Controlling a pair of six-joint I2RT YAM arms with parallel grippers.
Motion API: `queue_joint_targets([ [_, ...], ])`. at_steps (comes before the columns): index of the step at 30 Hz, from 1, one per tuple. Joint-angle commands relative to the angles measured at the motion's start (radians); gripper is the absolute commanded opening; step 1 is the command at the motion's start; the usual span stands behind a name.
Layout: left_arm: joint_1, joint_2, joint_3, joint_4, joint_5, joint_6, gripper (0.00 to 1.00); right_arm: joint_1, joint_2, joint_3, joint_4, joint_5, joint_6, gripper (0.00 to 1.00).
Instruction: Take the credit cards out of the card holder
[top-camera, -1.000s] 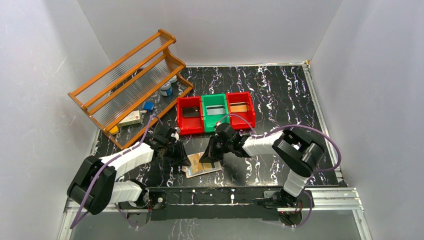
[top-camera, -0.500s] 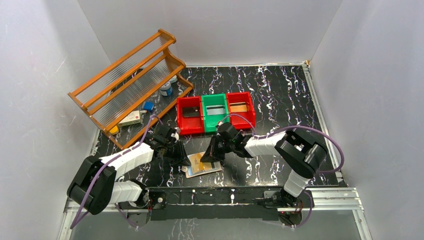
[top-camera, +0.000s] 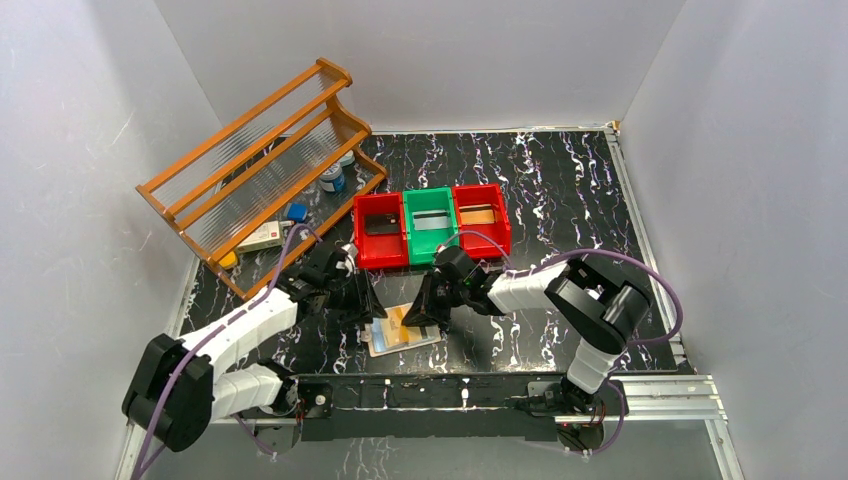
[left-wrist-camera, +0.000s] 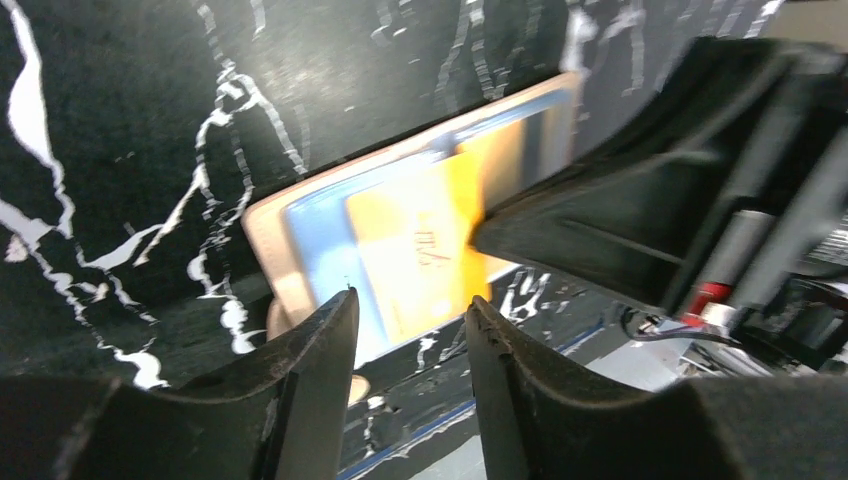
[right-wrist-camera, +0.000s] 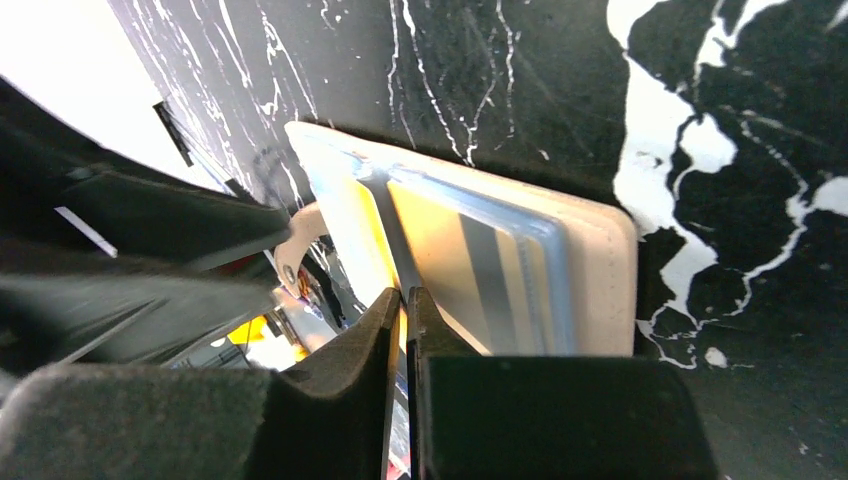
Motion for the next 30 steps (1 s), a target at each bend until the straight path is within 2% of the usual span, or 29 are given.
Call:
queue_joint_targets([
  [1,-0.003,-0.051,0.060,0.023,0.054,-0.018,0.44,-0.005,0.013,0.001,-0.001,0.004,0.005,0.15],
  [7,-0.002,0.021,0.031,0.076,0.141,-0.024,0.44,-0.004,0.004,0.007,-0.023,0.022,-0.001,0.16],
  [15,-0.004,0.096,-0.028,0.113,0.166,-0.023,0.43,-0.004,0.009,0.001,0.011,0.007,0.008,0.19],
  [25,-0.005,0.148,-0.065,0.129,0.147,-0.007,0.29,-0.004,0.019,-0.005,0.072,-0.025,0.019,0.24],
  [30,-0.005,0.124,-0.085,0.125,0.131,-0.012,0.28,-0.002,0.027,-0.010,0.109,-0.045,0.033,0.24],
])
